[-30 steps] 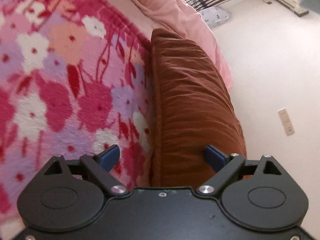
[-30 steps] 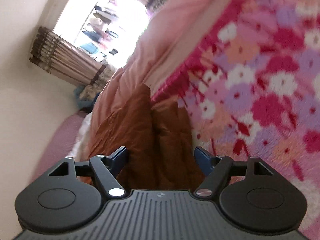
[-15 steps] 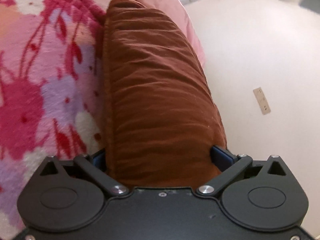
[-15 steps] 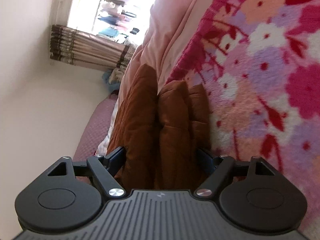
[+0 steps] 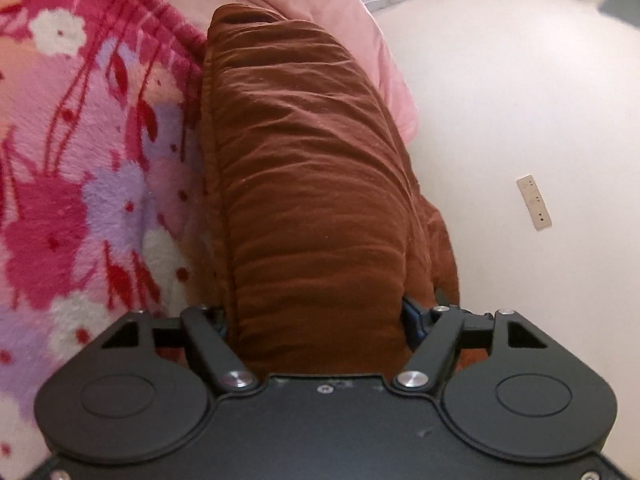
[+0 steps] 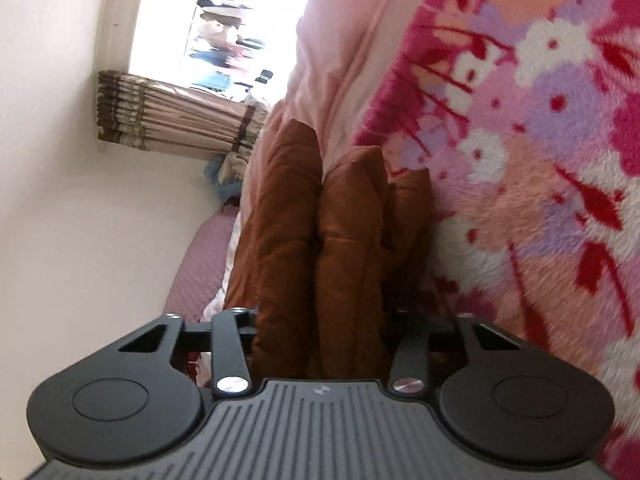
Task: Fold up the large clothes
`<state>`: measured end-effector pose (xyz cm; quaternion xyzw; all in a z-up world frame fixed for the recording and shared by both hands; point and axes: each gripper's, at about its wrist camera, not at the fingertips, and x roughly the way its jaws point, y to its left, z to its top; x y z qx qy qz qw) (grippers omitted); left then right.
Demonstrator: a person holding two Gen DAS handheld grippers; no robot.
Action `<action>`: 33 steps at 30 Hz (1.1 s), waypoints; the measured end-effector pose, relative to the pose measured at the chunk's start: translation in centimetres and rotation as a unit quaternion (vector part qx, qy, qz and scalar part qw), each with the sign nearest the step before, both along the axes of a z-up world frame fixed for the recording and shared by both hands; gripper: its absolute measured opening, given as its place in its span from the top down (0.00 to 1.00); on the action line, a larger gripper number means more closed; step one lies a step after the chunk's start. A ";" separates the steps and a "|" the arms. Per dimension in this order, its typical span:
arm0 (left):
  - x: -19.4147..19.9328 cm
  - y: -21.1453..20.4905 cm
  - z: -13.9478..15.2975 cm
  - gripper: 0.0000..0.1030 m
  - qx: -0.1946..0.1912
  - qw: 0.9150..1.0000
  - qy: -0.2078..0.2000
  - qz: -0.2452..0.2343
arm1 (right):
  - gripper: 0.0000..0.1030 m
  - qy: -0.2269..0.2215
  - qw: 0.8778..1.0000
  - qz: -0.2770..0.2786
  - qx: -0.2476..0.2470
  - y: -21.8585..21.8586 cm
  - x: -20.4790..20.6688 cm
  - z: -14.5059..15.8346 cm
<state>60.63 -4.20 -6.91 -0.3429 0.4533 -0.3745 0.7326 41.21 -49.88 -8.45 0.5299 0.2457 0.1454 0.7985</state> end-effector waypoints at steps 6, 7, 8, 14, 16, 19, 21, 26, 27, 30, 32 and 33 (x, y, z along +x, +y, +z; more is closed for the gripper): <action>-3.9 4.2 4.3 0.30 0.004 0.999 -0.029 0.016 | 0.60 -0.033 0.999 0.013 -0.003 3.4 -2.2 3.7; -4.8 5.2 4.9 0.30 0.006 0.999 -0.037 0.019 | 0.60 -0.040 0.999 0.018 0.001 4.2 -2.7 4.4; -5.9 6.3 5.6 0.29 0.009 0.999 -0.045 0.022 | 0.59 -0.047 0.999 0.023 0.001 5.0 -3.0 5.0; -10.8 12.2 7.2 0.29 0.027 0.997 -0.069 0.039 | 0.59 -0.066 0.996 0.057 -0.003 10.2 -4.7 6.1; -11.6 13.6 6.8 0.29 0.029 0.996 -0.072 0.046 | 0.59 -0.067 0.996 0.065 -0.006 11.5 -5.0 5.8; -11.9 14.8 5.6 0.28 0.030 0.996 -0.068 0.053 | 0.58 -0.067 0.995 0.070 -0.011 13.3 -5.1 5.0; -11.5 15.2 4.2 0.28 0.030 0.996 -0.061 0.056 | 0.58 -0.061 0.996 0.070 -0.013 13.8 -4.7 4.1; -9.5 15.7 -0.3 0.26 0.039 0.998 -0.027 0.052 | 0.58 -0.029 0.997 0.068 -0.032 14.6 -4.0 1.8; -9.3 15.8 -1.1 0.22 0.037 0.998 -0.024 0.053 | 0.58 -0.017 0.997 0.065 -0.034 14.5 -3.8 0.9; -9.2 16.0 -2.2 0.10 0.022 0.998 -0.031 0.049 | 0.55 -0.013 0.998 0.062 -0.017 13.9 -3.6 -1.1; -9.2 16.0 -2.6 0.08 0.026 0.998 -0.036 0.048 | 0.43 -0.013 0.998 0.063 -0.005 13.4 -3.6 -2.0; -9.2 16.0 -2.5 0.08 0.026 0.998 -0.037 0.046 | 0.39 -0.010 0.998 0.063 -0.015 13.3 -3.6 -2.1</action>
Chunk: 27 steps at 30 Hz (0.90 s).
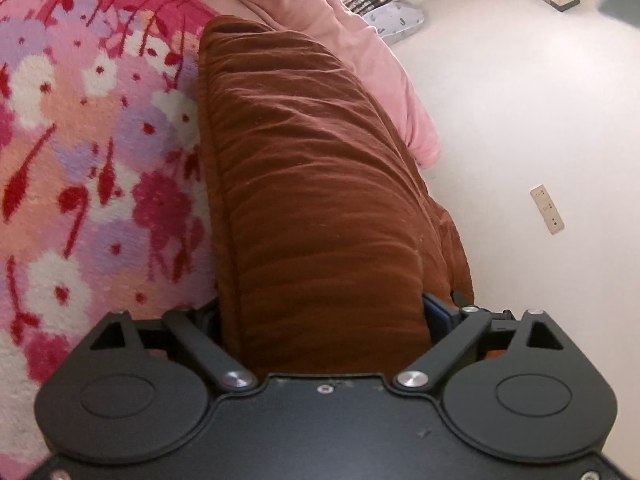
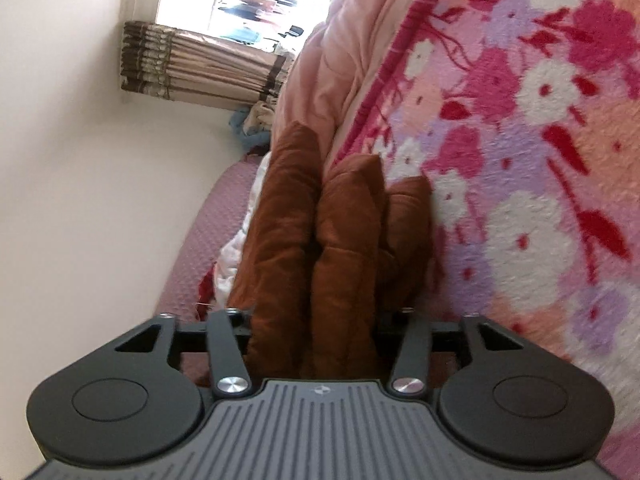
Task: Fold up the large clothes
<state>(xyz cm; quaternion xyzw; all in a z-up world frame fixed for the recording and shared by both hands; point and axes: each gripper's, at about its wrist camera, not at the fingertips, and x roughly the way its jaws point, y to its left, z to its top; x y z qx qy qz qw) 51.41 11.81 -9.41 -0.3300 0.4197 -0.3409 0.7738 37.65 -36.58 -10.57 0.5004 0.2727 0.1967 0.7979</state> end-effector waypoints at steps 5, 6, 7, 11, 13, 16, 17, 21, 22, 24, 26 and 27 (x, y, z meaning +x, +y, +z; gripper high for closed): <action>-1.9 1.5 3.1 0.10 0.058 0.997 -0.040 0.024 | 0.24 0.004 0.999 -0.009 -0.043 -0.2 -1.0 1.1; -2.9 2.1 4.3 0.11 0.078 0.995 -0.054 0.036 | 0.24 0.004 0.998 -0.018 -0.057 -0.2 -1.5 1.9; -3.9 2.6 5.4 0.11 0.100 0.991 -0.068 0.050 | 0.24 0.005 0.997 -0.031 -0.075 -0.4 -2.2 2.7; -8.9 2.9 9.5 0.14 0.169 0.973 -0.126 0.088 | 0.35 -0.011 0.981 -0.087 -0.173 0.6 -5.5 7.5; -11.1 1.9 10.8 0.14 0.199 0.963 -0.154 0.100 | 0.42 -0.039 0.966 -0.103 -0.232 2.6 -7.6 10.5; -14.0 -0.5 12.0 0.17 0.237 0.947 -0.185 0.117 | 0.53 -0.074 0.943 -0.123 -0.299 6.7 -10.4 14.2; -14.9 -1.5 12.2 0.18 0.243 0.942 -0.197 0.121 | 0.57 -0.081 0.934 -0.130 -0.323 8.1 -11.1 15.0; -16.3 -4.3 11.4 0.26 0.237 0.943 -0.201 0.114 | 0.64 -0.093 0.899 -0.142 -0.404 13.2 -13.3 16.1; -16.3 -4.9 11.1 0.27 0.232 0.946 -0.197 0.110 | 0.64 -0.090 0.892 -0.143 -0.420 14.2 -13.5 15.8; -16.3 -6.1 10.1 0.28 0.241 0.944 -0.197 0.107 | 0.65 -0.085 0.882 -0.138 -0.443 15.5 -13.5 14.8; -16.0 -7.1 9.0 0.29 0.251 0.944 -0.190 0.103 | 0.65 -0.075 0.877 -0.135 -0.455 16.1 -13.2 13.8; -15.9 -7.2 8.4 0.30 0.248 0.946 -0.183 0.097 | 0.65 -0.064 0.875 -0.136 -0.459 16.1 -12.9 13.1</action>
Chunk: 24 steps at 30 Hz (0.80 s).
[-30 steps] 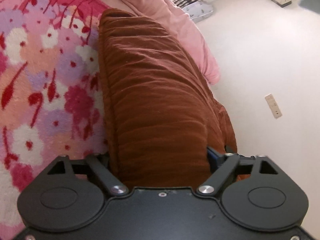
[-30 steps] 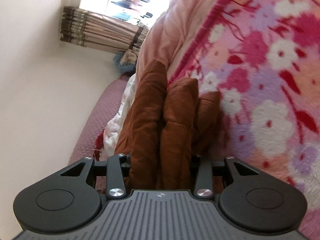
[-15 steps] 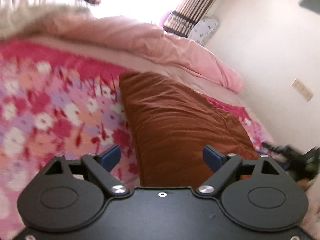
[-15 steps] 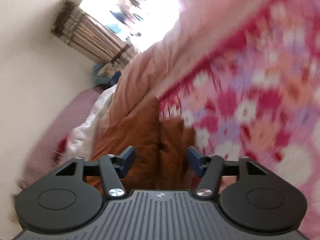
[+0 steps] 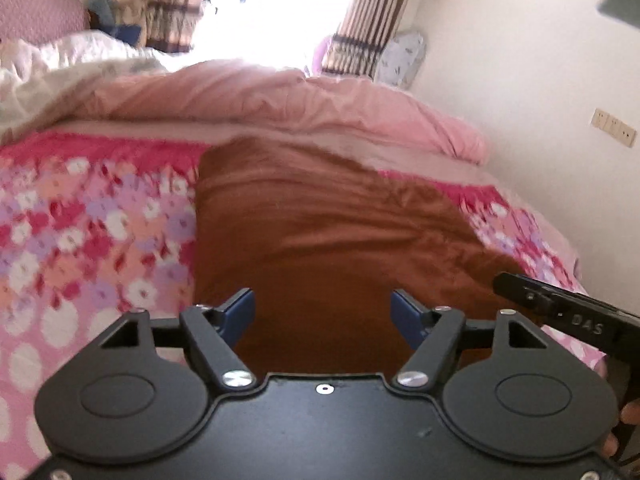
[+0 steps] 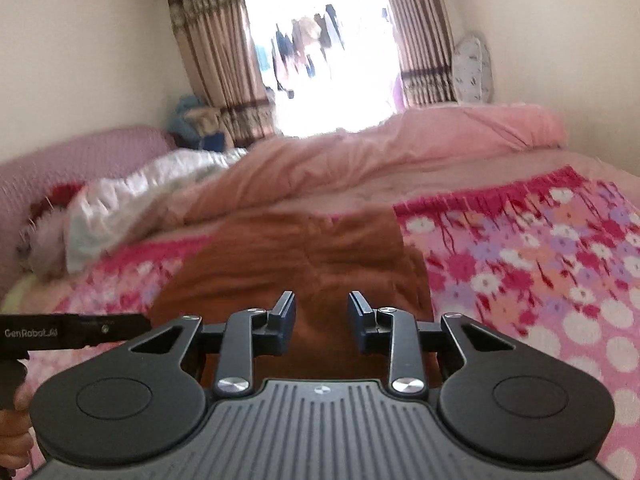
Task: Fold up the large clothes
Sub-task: 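Press and smooth the rolled coat bundle with both open tools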
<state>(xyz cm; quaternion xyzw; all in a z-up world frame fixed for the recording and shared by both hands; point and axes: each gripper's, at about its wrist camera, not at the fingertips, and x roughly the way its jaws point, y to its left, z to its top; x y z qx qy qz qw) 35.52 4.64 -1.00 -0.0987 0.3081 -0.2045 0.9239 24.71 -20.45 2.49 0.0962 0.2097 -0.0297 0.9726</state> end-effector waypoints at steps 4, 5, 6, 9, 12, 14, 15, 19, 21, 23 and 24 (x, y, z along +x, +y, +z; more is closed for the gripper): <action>0.6 -0.4 -2.2 0.30 -0.001 1.000 0.016 0.000 | 0.79 0.022 1.000 -0.022 -0.001 -0.4 0.2 -2.1; 0.5 -0.6 -2.5 0.30 0.003 1.000 0.014 -0.002 | 0.84 0.028 0.999 -0.025 0.006 -0.7 0.3 -2.7; 0.4 -0.7 -2.8 0.30 0.007 1.000 0.010 -0.003 | 0.86 0.033 0.999 -0.027 0.011 -1.0 0.6 -3.3; 0.6 -0.9 -3.6 0.29 0.015 1.000 0.002 -0.005 | 0.91 0.037 0.999 -0.029 0.024 -1.4 0.8 -4.5; 0.5 -0.7 -3.4 0.29 0.015 1.000 -0.001 -0.010 | 0.92 0.031 0.999 -0.030 0.029 -1.4 0.5 -5.2; 0.5 -0.6 -3.3 0.29 0.011 1.000 0.002 -0.011 | 0.92 0.032 0.999 -0.030 0.031 -1.4 0.4 -5.2; 0.3 -0.5 -2.9 0.29 0.010 1.000 0.003 -0.012 | 0.92 0.033 0.999 -0.029 0.032 -1.4 0.4 -5.1; 0.4 0.0 -0.8 0.29 0.001 1.000 -0.004 -0.012 | 0.86 0.036 0.999 -0.024 0.022 -1.1 0.3 -3.3; 1.1 0.2 0.2 0.29 -0.002 1.000 -0.010 -0.004 | 0.80 0.023 0.999 -0.019 0.011 -0.7 0.3 -1.6; 1.9 0.3 1.0 0.29 0.000 1.000 -0.014 0.006 | 0.79 0.012 1.000 -0.017 0.006 -0.5 0.8 -0.4; 2.3 0.4 1.3 0.29 0.001 1.000 -0.016 0.009 | 0.79 0.008 1.000 -0.017 0.000 -0.3 1.2 0.2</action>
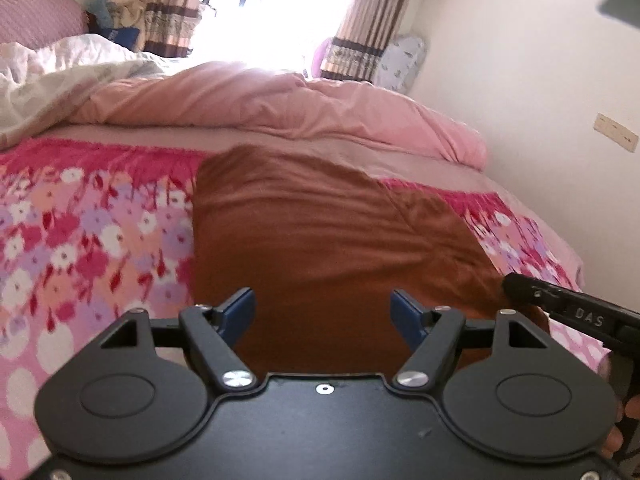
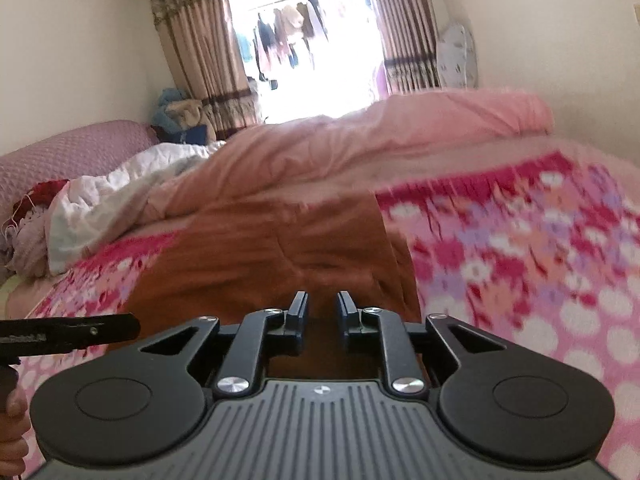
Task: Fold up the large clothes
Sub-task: 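Press and smooth the rolled coat bundle with both open tools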
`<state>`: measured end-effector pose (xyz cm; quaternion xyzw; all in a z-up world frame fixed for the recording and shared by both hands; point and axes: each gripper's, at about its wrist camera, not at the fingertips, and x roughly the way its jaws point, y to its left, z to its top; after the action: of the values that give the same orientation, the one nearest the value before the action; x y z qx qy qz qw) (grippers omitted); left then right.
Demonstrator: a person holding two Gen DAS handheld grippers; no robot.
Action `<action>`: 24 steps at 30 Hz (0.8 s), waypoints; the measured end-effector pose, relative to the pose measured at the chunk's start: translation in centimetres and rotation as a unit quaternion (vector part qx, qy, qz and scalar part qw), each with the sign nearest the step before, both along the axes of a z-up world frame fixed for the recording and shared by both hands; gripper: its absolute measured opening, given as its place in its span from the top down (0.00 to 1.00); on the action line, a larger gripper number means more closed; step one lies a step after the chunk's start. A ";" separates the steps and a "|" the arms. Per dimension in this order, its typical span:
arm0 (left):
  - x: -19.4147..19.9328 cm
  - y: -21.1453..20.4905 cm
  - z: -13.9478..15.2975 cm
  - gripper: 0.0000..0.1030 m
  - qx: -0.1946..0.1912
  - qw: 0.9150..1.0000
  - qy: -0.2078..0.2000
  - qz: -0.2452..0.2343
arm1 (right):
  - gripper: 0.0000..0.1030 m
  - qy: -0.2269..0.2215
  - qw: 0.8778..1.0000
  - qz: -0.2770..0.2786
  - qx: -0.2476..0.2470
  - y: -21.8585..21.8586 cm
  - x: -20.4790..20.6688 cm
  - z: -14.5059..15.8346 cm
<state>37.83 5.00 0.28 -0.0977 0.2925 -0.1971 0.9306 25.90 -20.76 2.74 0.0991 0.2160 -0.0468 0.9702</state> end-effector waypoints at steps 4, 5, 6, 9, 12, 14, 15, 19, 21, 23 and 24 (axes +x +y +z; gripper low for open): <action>2.0 -0.4 0.5 0.29 0.007 1.000 -0.006 0.011 | 0.79 -0.001 1.000 -0.007 -0.022 0.7 2.1 1.2; 2.7 -0.5 0.3 0.29 0.008 1.000 -0.001 0.014 | 0.79 0.002 1.000 -0.009 -0.025 0.9 2.9 1.2; 3.3 -0.6 0.0 0.29 0.005 1.000 0.008 0.013 | 0.79 0.007 1.000 -0.011 -0.026 0.9 3.5 1.1; 4.6 -0.9 -1.3 0.29 -0.003 1.000 0.029 0.011 | 0.79 0.034 0.999 -0.019 -0.023 0.7 5.7 -0.2; 4.4 -1.3 -2.1 0.29 0.003 1.000 0.018 0.008 | 0.79 0.059 0.998 -0.023 -0.024 0.3 7.0 -1.9; 4.4 -1.3 -2.4 0.29 0.004 1.000 0.016 0.006 | 0.79 0.066 0.997 -0.022 -0.022 0.0 7.3 -2.7; 4.4 -1.4 -2.6 0.29 0.005 1.000 0.016 0.006 | 0.80 0.068 0.997 -0.021 -0.019 -0.1 7.4 -3.0; 4.2 -1.7 -2.6 0.28 0.015 1.000 0.010 0.005 | 0.80 0.068 0.997 -0.019 -0.018 -0.2 7.4 -3.4; 4.1 -1.9 -2.4 0.28 0.018 1.000 0.010 0.005 | 0.80 0.067 0.997 -0.018 -0.019 -0.2 7.3 -3.2; 3.9 -1.8 -2.0 0.28 0.015 1.000 0.013 0.007 | 0.80 0.066 0.998 -0.018 -0.019 -0.1 7.0 -2.8; 3.7 -1.6 -1.8 0.28 0.013 1.000 0.014 0.009 | 0.80 0.065 0.998 -0.018 -0.019 -0.1 6.9 -2.6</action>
<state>41.58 3.37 -1.48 -0.0910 0.3072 -0.1831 0.9294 32.76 -20.84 0.11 0.0811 0.2756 -0.0746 0.9549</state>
